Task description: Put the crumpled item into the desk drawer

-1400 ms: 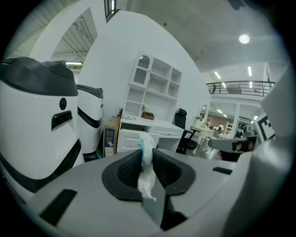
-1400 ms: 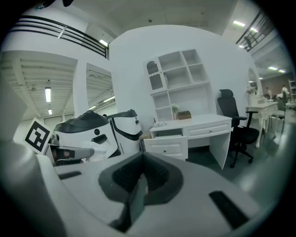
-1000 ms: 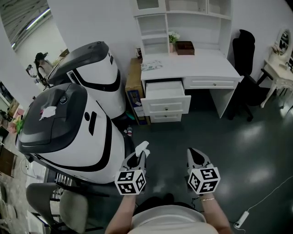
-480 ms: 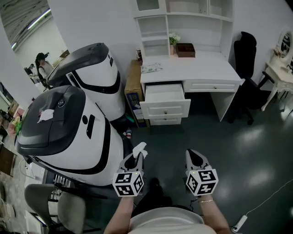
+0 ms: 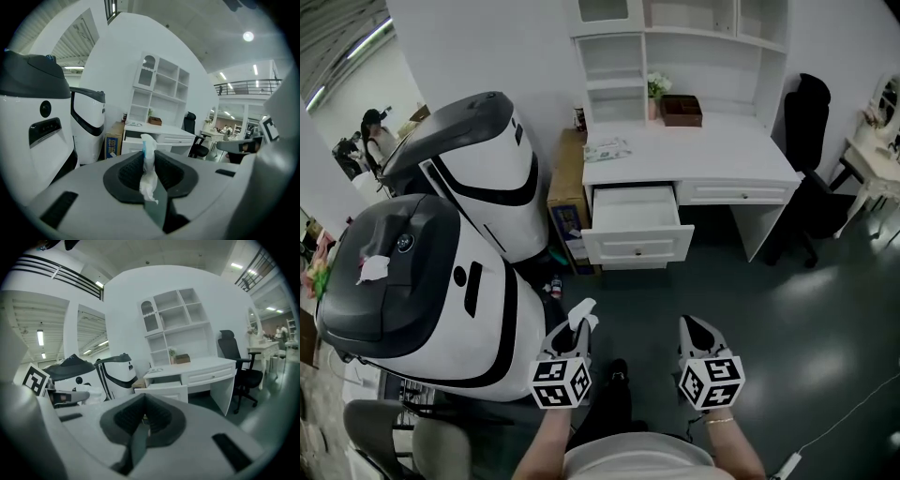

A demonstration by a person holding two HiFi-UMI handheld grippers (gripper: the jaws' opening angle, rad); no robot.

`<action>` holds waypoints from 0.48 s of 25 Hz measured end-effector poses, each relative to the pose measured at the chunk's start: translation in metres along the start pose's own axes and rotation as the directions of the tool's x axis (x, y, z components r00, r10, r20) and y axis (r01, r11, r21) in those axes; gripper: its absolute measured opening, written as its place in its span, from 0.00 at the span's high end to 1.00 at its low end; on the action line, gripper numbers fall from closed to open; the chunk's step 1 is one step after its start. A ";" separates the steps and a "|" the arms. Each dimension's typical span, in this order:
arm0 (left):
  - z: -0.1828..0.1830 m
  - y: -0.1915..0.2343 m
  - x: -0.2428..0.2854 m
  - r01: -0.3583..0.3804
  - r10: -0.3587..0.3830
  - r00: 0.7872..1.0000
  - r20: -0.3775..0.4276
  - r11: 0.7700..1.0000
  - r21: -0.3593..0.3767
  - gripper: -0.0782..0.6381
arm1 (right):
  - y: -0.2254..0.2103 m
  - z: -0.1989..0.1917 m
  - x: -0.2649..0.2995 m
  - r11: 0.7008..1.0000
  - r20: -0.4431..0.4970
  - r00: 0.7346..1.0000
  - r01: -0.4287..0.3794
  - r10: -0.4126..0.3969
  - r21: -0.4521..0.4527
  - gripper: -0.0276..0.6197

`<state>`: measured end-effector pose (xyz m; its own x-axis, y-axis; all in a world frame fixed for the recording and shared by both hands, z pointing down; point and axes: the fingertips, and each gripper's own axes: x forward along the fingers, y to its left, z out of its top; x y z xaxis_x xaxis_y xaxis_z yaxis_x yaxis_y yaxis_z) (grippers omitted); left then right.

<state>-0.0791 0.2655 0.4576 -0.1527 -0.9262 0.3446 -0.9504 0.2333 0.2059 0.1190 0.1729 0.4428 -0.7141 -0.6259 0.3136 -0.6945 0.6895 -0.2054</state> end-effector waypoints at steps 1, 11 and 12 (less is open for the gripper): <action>0.004 0.004 0.010 0.004 -0.004 1.000 0.000 1.000 -0.002 0.81 | -0.002 0.004 0.010 1.000 0.000 1.000 0.004 -0.004 0.000 0.95; 0.053 0.045 0.095 0.046 -0.046 0.999 0.005 0.999 -0.016 0.81 | -0.010 0.045 0.103 0.999 -0.001 0.999 0.045 -0.045 0.000 0.95; 0.058 0.049 0.103 0.049 -0.049 0.999 0.007 0.999 -0.016 0.81 | -0.011 0.049 0.112 0.999 -0.001 0.999 0.049 -0.049 0.000 0.95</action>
<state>-0.1568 0.1648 0.4501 -0.1075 -0.9385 0.3281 -0.9522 0.1921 0.2376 0.0423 0.0777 0.4343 -0.6789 -0.6588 0.3240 -0.7289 0.6579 -0.1895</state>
